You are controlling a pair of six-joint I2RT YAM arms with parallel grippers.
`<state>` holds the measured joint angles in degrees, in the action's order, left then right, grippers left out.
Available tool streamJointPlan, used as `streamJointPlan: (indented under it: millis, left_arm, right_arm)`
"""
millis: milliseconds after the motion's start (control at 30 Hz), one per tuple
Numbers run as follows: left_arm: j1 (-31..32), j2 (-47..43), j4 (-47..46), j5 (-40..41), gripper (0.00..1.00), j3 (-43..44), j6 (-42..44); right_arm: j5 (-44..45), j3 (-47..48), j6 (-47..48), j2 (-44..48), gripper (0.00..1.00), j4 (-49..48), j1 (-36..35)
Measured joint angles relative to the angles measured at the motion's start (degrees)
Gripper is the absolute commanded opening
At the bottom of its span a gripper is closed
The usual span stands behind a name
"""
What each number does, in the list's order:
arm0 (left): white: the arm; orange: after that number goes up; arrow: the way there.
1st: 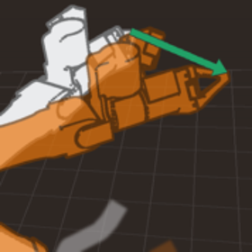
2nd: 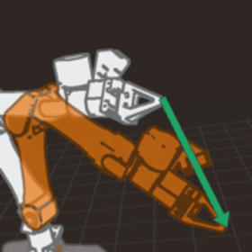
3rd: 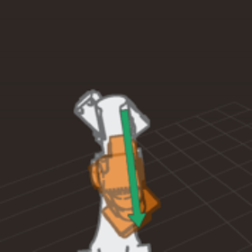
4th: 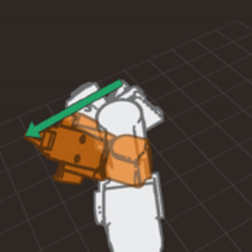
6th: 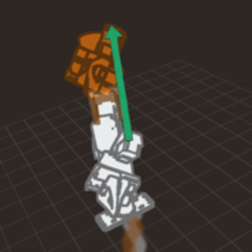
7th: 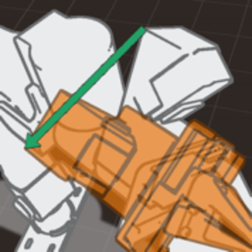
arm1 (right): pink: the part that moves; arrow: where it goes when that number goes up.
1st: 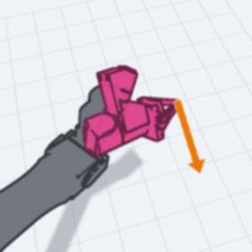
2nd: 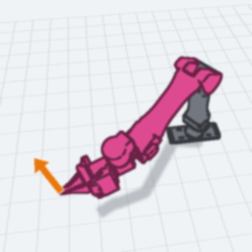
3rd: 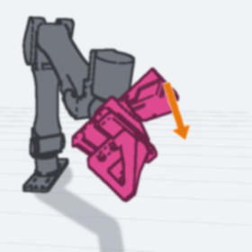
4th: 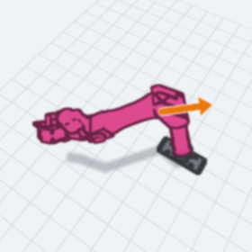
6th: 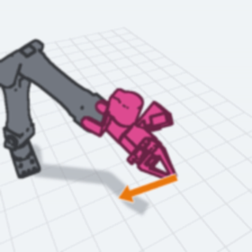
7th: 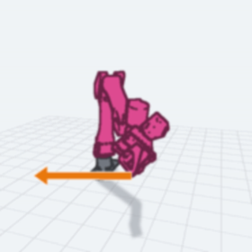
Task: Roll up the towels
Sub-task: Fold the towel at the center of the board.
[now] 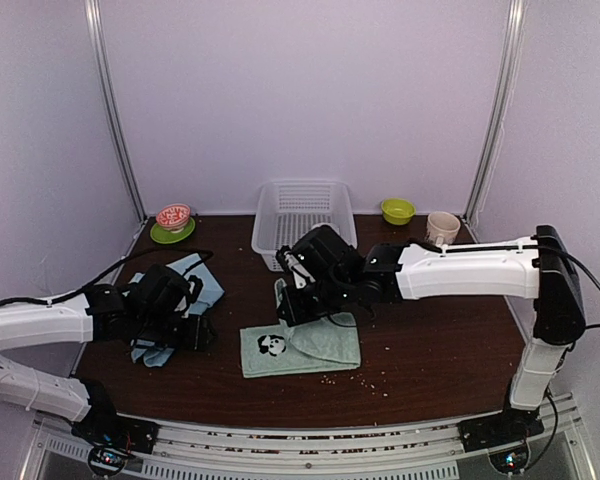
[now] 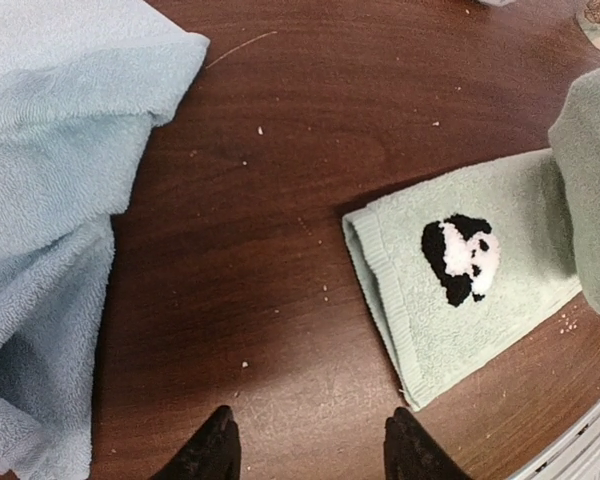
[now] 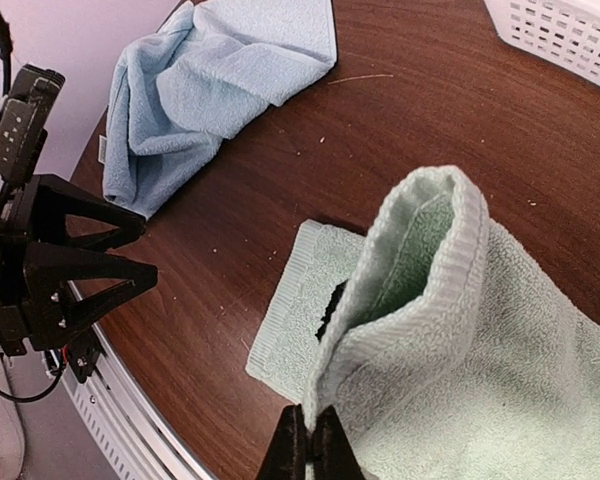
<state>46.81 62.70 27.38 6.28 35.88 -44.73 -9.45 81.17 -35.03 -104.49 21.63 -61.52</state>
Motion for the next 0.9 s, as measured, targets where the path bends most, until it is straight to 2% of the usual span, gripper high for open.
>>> streamJointPlan:
  millis: [900]
  left_arm:
    - [0.0, 0.0, 0.2, 0.0, 0.50, -0.7, -0.4]
  right_arm:
    - [-2.6, 7.1, -0.3, -8.8, 0.00, 1.3, -3.0]
